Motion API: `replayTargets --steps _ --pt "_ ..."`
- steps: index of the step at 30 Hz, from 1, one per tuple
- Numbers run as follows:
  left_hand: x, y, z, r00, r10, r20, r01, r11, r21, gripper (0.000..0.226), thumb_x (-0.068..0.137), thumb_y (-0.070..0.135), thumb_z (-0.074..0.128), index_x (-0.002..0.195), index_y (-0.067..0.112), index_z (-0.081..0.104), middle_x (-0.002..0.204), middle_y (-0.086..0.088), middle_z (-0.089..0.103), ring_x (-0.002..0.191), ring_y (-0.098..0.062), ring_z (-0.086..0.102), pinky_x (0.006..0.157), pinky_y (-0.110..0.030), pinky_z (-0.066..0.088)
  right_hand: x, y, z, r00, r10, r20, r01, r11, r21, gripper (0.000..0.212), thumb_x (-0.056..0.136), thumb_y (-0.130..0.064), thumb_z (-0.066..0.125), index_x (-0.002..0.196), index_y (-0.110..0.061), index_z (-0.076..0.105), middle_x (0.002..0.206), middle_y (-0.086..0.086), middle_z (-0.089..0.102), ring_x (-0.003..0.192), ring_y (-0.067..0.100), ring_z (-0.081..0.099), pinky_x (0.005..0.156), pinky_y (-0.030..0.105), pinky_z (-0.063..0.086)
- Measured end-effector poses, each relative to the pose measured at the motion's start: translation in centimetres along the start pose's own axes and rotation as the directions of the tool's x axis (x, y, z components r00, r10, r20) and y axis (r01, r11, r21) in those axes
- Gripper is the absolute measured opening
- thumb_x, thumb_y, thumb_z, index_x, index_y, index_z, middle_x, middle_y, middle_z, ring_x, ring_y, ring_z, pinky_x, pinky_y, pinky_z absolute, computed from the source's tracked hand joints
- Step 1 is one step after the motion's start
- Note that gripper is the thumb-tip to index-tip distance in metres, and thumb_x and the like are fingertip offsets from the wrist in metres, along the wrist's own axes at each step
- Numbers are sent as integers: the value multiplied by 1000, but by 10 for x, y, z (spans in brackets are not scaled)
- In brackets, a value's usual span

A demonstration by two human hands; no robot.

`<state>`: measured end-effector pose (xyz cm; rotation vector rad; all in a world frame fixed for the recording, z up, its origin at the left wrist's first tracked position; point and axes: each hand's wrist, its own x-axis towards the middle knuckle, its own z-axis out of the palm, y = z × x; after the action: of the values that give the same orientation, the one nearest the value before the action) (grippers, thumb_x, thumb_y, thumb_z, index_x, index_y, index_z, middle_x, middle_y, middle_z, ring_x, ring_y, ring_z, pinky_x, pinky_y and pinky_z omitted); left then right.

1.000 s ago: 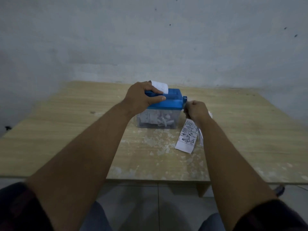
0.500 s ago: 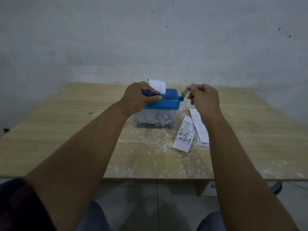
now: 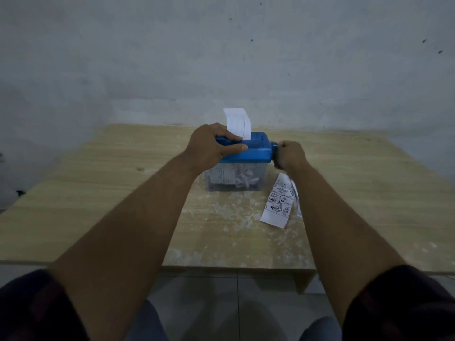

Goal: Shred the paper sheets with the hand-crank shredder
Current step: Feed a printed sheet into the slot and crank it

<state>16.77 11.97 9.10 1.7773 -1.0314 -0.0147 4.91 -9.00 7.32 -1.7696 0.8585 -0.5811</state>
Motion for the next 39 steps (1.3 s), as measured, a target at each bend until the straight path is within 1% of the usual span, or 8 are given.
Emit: replayTargets --steps 9,13,19,23,27,32,36,39 --pt "0 1 2 1000 -21 -17 20 999 -33 31 71 49 95 91 28 86 103 8 73 96 -5 67 72 -10 47 -99 25 -2 947 -89 -308 129 985 114 29 105 -34 58 90 -13 70 82 0 69 72 12 60 63 29 42" --pt "1 2 -2 1000 -13 9 13 999 -29 30 72 46 95 93 26 86 97 9 72 91 -5 66 73 -12 46 -110 -8 -19 944 -134 -300 194 964 182 23 99 -27 60 80 -20 72 72 -6 71 66 10 61 68 32 49" --pt "3 1 -2 1000 -7 24 7 1000 -3 33 73 44 95 99 26 87 100 11 72 90 0 66 71 -9 46 -82 -45 -36 957 -239 -165 251 966 57 24 99 -11 55 91 -15 77 80 -6 74 65 4 64 66 25 51" --pt "4 1 -3 999 20 34 -21 999 29 34 74 43 95 102 25 86 97 7 74 88 -4 67 73 -12 48 -59 -51 -46 965 -257 -57 263 955 140 25 105 -24 61 102 -2 72 70 -3 69 55 1 58 63 24 49" --pt "1 3 -6 998 24 56 -26 999 22 33 76 39 94 103 22 86 89 7 73 79 -2 65 69 -11 47 -40 -62 -41 960 -278 -20 277 946 167 31 104 -32 65 87 -6 69 67 0 70 53 9 56 58 27 47" --pt "2 4 -4 998 18 54 -18 1000 10 30 78 36 94 102 20 86 95 9 73 84 2 66 71 -9 48 -10 -59 -31 996 -68 49 47 938 343 33 101 -31 71 81 -6 65 58 4 61 50 15 46 51 28 43" --pt "0 3 -5 998 10 69 -10 1000 2 29 77 40 94 101 24 86 98 8 74 90 -4 68 74 -12 50 5 -38 -22 993 87 73 -95 990 103 33 100 -28 71 78 -5 63 64 8 58 53 16 46 51 29 43" --pt "0 2 -3 999 6 41 -6 1000 -4 23 80 45 91 95 28 86 95 12 75 91 -4 69 74 -12 50 -1 5 -12 947 247 206 -269 959 87 29 104 -10 60 75 -7 58 64 6 49 51 14 41 48 27 37"
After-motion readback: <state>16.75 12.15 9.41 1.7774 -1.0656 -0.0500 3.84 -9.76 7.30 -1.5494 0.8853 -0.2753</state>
